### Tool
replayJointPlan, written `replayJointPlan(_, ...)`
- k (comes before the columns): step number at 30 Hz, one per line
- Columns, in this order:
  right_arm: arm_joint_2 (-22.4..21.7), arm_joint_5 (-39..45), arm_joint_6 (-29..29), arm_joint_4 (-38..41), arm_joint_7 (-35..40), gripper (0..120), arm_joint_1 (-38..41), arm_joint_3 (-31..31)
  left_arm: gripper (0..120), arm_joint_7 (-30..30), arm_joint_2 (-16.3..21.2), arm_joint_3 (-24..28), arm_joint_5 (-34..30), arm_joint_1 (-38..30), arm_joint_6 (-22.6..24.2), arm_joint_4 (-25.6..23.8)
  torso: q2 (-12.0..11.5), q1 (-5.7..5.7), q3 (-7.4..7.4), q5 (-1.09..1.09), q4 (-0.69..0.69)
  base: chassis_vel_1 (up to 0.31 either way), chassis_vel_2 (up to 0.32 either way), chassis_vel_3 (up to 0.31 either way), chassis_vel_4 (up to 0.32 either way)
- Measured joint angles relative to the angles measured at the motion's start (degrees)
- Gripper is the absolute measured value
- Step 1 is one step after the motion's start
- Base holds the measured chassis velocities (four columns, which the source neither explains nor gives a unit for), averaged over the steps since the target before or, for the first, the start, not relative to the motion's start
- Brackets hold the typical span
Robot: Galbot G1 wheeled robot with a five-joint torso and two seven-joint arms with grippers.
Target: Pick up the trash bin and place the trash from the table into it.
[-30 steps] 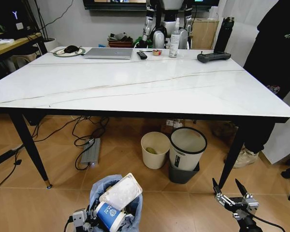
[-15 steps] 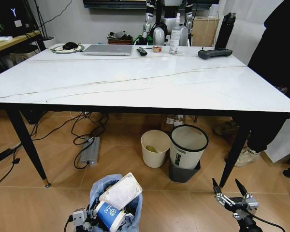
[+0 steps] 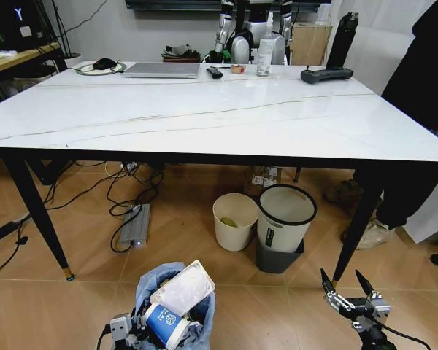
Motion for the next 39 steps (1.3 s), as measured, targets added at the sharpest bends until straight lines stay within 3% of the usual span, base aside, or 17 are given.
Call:
replayJointPlan(20, 0.0, 0.0, 0.0, 0.0, 0.0, 100, 0.0, 0.0, 0, 0.0, 0.0, 0.1, 0.5, -0.2, -0.4, 0.2, -4.4, -1.14, -3.3, 0.0, 0.0, 0.0, 0.0, 0.0, 0.0)
replayJointPlan(27, 0.0, 0.0, 0.0, 0.0, 0.0, 100, 0.0, 0.0, 0, 0.0, 0.0, 0.2, 1.6, -0.4, -2.7, 0.6, -5.8, -1.35, -4.47, 0.0, 0.0, 0.0, 0.0, 0.0, 0.0)
replayJointPlan(39, 0.0, 0.0, 0.0, 0.0, 0.0, 100, 0.0, 0.0, 0, 0.9, 0.1, -0.1, 1.8, -0.8, -3.4, 0.7, -5.9, -1.32, -4.63, 0.0, 0.0, 0.0, 0.0, 0.0, 0.0)
